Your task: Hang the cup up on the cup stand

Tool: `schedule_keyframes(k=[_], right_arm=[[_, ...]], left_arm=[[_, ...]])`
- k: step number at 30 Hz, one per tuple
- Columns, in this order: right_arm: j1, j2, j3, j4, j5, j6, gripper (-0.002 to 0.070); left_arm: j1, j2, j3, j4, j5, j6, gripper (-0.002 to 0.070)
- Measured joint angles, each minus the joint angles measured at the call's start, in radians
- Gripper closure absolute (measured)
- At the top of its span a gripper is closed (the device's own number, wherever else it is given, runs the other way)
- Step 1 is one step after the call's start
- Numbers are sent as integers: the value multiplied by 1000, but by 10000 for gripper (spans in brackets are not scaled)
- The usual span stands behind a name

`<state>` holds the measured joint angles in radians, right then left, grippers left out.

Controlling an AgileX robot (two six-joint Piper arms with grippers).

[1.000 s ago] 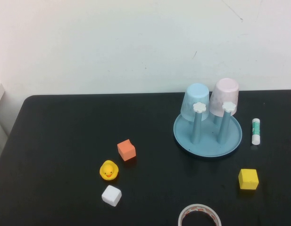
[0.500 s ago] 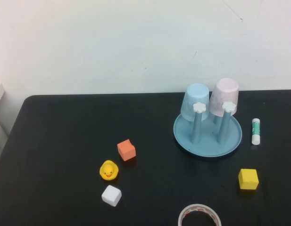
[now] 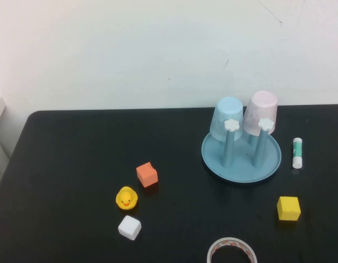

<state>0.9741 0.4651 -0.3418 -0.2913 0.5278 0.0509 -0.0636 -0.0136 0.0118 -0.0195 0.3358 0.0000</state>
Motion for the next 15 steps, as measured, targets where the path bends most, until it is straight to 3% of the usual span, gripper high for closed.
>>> schedule_keyframes(k=[12, 15], right_arm=[[-2, -2, 0, 0, 0, 0, 678], [-56, -37, 0, 7, 0, 0, 678]], left_arm=[[0, 0, 0, 4, 0, 16, 676], [0, 0, 0, 4, 0, 18, 676]])
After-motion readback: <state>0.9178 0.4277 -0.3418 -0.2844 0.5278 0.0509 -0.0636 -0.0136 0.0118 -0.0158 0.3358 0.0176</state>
